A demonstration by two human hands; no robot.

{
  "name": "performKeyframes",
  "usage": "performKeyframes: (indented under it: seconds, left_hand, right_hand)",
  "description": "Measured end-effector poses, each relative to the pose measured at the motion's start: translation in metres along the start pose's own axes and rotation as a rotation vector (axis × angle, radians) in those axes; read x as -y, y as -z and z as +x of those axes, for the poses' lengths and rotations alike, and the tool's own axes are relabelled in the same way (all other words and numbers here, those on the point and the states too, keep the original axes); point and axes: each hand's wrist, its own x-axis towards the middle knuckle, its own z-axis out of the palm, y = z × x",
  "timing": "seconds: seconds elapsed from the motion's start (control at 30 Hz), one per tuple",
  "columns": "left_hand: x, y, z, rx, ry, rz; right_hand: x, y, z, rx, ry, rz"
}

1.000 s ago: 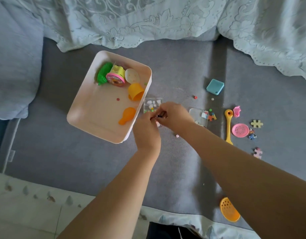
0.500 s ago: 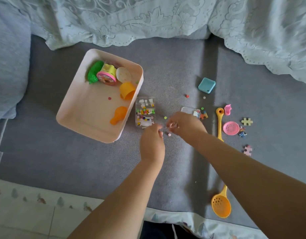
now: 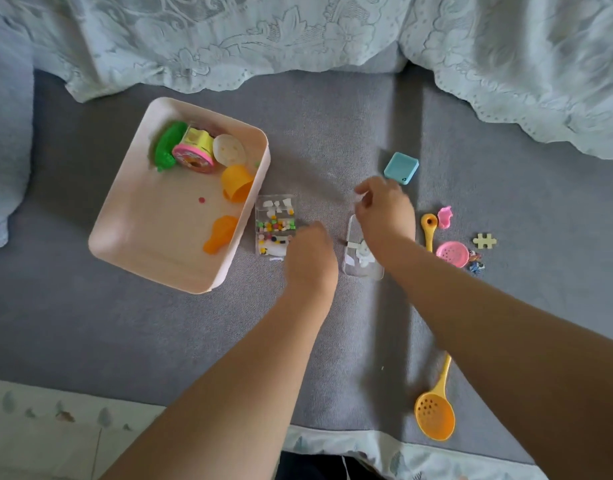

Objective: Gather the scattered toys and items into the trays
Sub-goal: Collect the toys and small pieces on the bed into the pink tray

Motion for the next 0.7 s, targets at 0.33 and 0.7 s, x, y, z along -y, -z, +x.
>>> performKeyframes:
  seconds: [0.33,0.7]
  left_hand:
    - [-0.010,0.008,0.017,0.134,0.038,0.151]
    - [0.023,0.032,-0.002,-0.346,0.216,-0.251]
  right_hand:
    - [-0.002,-0.013,0.041,0.014,-0.132,-0.076]
    - [0.051,-0.020,-0.011,0.246,0.032,0.321]
